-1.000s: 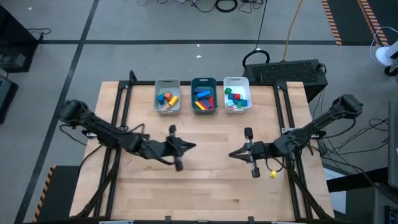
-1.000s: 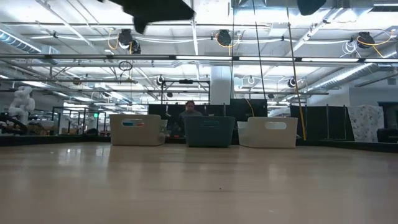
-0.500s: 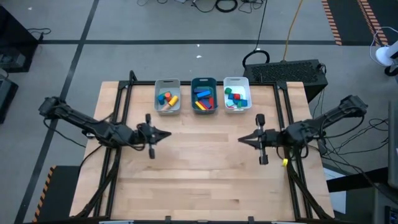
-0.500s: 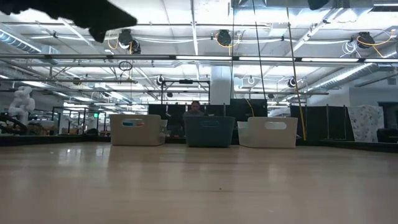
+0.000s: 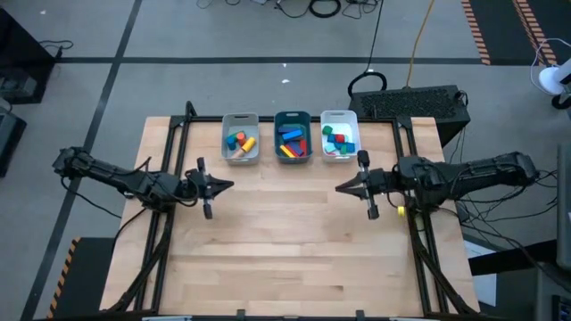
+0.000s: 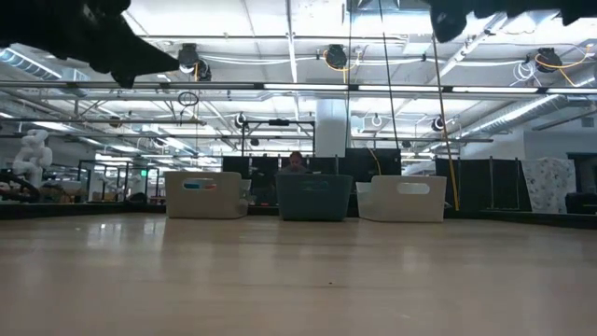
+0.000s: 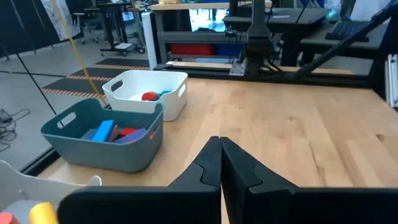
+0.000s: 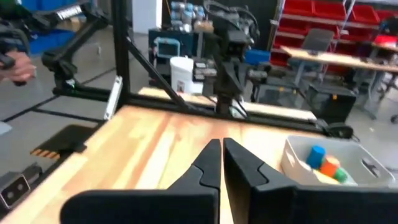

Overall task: Sort blocks by size
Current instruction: Return to Home Position

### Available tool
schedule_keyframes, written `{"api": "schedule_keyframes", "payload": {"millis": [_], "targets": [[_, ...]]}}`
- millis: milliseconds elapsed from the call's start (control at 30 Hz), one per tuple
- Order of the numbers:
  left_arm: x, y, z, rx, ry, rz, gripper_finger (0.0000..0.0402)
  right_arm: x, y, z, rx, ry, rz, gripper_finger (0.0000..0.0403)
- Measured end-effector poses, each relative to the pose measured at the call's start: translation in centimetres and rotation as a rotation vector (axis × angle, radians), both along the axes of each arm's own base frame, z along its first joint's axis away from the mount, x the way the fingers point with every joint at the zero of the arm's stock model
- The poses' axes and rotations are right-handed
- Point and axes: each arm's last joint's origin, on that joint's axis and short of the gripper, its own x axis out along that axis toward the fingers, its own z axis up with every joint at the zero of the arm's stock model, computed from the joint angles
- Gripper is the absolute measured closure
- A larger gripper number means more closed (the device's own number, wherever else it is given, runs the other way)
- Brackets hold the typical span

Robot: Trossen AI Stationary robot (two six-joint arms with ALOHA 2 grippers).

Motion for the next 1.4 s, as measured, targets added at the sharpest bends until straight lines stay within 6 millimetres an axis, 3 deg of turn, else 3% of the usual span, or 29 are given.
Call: {"api": "schedule_keyframes", "payload": {"millis": [333,433,600,733,1133,1400], "targets": [[-2.0,0.5,-0.2,-0.074,-0.017,0.009,0.0401,-3.4,-0.7,0.9,0.047,-0.032,-0.025,0.0403],[-2.5,0.7,-0.1,-0.078,-0.028,0.009,0.0401,-4.3,-0.8,-0.6,0.089,-0.072,-0.029,0.0403],[-3.0,0.8,0.2,-0.086,-0.06,0.007,0.0398,-5.5,-0.9,-4.7,0.172,-0.122,-0.047,0.0403],[-3.1,0.8,0.2,-0.086,-0.059,0.008,0.0387,-6.6,-1.0,-6.4,0.214,-0.206,-0.039,0.0403],[-4.3,1.2,-1.2,-0.118,-0.065,0.017,0.0382,-8.9,-1.2,-7.6,0.225,-0.192,-0.042,0.0403],[-5.1,1.4,-2.9,-0.149,-0.131,0.015,0.0382,-9.1,-1.2,-8.5,0.209,-0.161,-0.046,0.0403]]}}
